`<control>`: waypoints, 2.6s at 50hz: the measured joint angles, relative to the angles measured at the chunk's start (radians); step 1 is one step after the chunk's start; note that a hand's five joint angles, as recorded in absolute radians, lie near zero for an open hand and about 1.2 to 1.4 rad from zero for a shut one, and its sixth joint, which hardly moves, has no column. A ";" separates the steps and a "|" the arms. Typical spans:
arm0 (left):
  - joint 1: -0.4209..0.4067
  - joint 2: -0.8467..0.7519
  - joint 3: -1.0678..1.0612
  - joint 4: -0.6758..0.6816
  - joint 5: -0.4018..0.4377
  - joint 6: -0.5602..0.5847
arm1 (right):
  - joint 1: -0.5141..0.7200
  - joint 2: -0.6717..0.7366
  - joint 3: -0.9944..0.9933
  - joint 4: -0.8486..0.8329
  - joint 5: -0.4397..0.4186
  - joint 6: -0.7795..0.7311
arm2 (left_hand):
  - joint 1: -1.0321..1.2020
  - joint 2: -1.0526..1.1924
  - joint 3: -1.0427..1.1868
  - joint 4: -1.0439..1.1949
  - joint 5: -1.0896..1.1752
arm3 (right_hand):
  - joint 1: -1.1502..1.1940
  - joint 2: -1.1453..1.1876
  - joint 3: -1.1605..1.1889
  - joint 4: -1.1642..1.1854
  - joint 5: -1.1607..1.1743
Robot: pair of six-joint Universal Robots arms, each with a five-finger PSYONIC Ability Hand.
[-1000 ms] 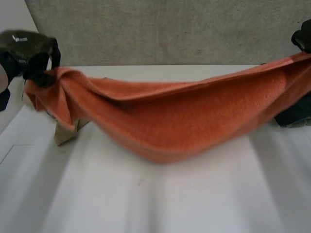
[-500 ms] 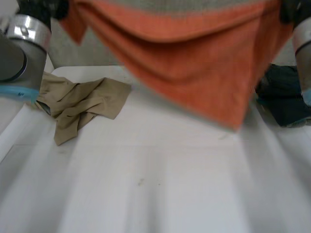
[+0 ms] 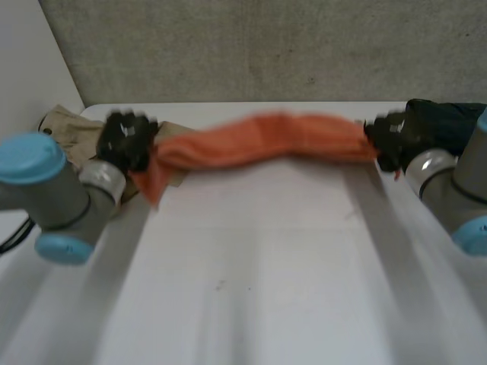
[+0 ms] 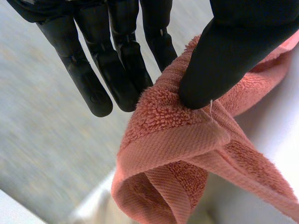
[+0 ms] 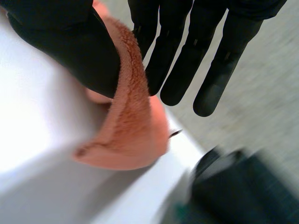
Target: Fold the laundry.
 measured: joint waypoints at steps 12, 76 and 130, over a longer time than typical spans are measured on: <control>-0.013 0.111 -0.246 -0.061 -0.008 0.171 | -0.011 0.000 0.202 0.020 -0.016 -0.096 | -0.418 -0.505 -0.500 -0.512 -0.469 | 0.000 0.000 0.000 0.000 0.000; 0.015 0.329 0.000 -0.339 -0.083 0.061 | -0.119 -0.261 0.024 0.337 -0.025 -0.252 | -0.003 0.007 -0.011 0.009 0.002 | 0.000 0.000 0.000 0.000 0.000; 0.013 -0.005 0.493 0.121 -0.075 0.012 | -0.006 -0.122 -0.243 -0.243 0.098 0.032 | -0.003 0.016 0.005 0.010 0.002 | 0.000 0.000 0.000 0.000 0.001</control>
